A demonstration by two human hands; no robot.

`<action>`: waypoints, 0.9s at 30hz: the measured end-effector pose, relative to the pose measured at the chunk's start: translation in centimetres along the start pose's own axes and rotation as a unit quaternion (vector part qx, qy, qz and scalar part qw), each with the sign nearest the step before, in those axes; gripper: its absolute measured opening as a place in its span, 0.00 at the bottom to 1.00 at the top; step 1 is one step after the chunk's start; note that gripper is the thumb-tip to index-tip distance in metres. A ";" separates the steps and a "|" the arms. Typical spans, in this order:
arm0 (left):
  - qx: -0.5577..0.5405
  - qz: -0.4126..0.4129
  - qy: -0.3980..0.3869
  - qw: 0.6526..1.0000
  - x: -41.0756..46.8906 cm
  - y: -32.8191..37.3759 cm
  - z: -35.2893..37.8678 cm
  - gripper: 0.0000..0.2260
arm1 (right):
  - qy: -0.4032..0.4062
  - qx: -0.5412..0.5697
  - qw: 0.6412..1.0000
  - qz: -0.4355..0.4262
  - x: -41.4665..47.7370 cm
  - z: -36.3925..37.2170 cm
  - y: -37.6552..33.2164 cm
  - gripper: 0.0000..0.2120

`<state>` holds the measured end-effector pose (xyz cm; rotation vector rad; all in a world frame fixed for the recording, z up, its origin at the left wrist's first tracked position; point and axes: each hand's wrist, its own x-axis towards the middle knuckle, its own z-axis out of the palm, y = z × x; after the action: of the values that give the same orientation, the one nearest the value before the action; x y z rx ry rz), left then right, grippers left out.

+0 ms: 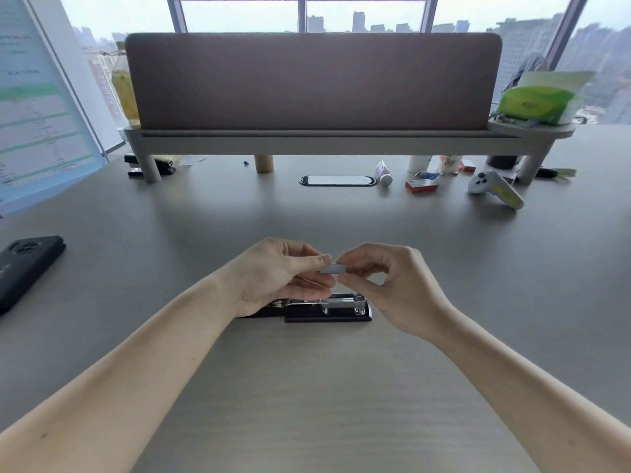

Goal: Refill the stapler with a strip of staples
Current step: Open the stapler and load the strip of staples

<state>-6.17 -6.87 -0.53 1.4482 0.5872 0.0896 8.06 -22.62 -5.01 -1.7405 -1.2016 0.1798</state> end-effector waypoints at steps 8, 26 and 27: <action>0.065 0.123 0.048 0.989 0.2 -1.0 0.0 0.01 | 0.010 0.089 0.994 0.059 -0.3 -0.1 0.2 0.01; 0.394 0.339 0.102 0.848 -0.7 -4.8 0.1 0.04 | 0.029 -0.054 0.998 -0.035 -3.4 -0.1 1.5 0.12; 0.398 0.341 0.100 0.846 -0.6 -4.9 0.1 0.04 | 0.027 -0.067 0.996 -0.047 -3.4 -0.1 1.5 0.12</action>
<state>-8.07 -7.89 -4.93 2.4421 0.2335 0.6271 7.41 -25.36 -7.42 -1.7880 -1.2772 -0.0034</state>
